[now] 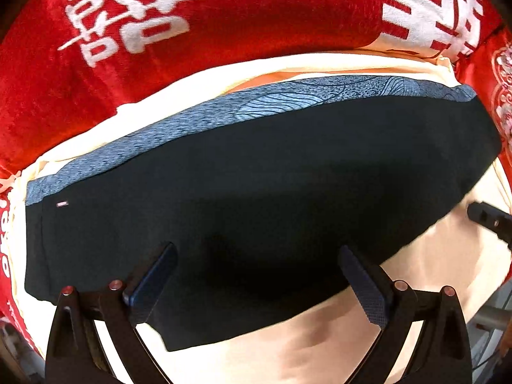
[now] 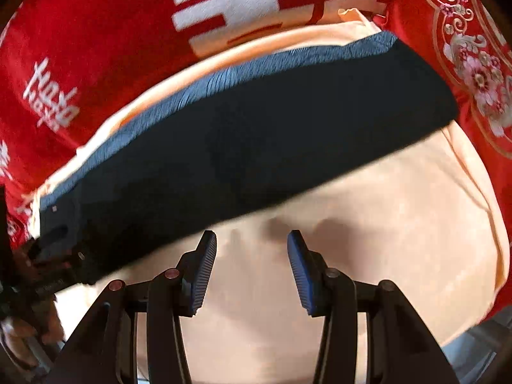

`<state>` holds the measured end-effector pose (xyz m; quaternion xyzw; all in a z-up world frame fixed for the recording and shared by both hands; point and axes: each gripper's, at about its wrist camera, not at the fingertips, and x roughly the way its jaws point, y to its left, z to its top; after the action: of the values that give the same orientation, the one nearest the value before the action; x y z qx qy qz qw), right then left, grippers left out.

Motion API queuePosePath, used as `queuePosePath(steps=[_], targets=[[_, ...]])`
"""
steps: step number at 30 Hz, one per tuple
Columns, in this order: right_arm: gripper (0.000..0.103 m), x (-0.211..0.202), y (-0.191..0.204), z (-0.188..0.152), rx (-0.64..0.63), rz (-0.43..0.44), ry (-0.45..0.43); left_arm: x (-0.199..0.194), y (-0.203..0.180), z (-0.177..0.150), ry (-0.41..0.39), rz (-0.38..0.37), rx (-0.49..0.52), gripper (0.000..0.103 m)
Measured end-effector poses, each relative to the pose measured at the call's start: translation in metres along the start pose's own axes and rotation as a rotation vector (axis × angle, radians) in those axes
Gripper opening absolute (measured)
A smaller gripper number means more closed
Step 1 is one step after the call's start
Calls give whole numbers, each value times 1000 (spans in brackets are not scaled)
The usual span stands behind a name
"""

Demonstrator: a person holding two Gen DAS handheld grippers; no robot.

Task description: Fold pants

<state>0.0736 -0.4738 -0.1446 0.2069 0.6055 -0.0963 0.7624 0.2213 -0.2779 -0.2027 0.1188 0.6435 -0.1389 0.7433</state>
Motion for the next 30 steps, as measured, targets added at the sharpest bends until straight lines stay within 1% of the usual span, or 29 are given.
queuePosePath(steps=[3, 5, 8, 10, 12, 13, 15, 19, 21, 26, 30], targets=[[50, 9, 3, 18, -20, 8, -19, 13, -10, 2, 16, 16, -4, 102], [50, 20, 8, 26, -55, 7, -13, 20, -14, 1, 29, 36, -7, 102], [50, 36, 1, 29, -93, 4, 23, 25, -13, 0, 40, 40, -35, 102], [49, 35, -4, 29, -122, 27, 10, 25, -12, 0, 44, 41, -46, 102], [49, 32, -6, 28, -132, 7, 3, 25, -12, -1, 45, 53, -51, 102], [49, 30, -10, 27, -120, 5, 8, 25, -13, 0, 45, 61, -50, 102], [50, 29, -24, 25, -55, 16, 32, 22, -16, 2, 44, 77, -49, 102], [50, 22, -66, 15, 106, 84, 53, 13, -29, 6, 41, 70, -54, 102], [50, 19, -81, 10, 155, 112, 58, 9, -36, 8, 41, 66, -48, 102], [50, 16, -94, 2, 191, 134, 68, 5, -56, 13, 39, 58, -25, 102], [50, 15, -97, 0, 200, 150, 82, 4, -74, 24, 35, 49, -12, 102]])
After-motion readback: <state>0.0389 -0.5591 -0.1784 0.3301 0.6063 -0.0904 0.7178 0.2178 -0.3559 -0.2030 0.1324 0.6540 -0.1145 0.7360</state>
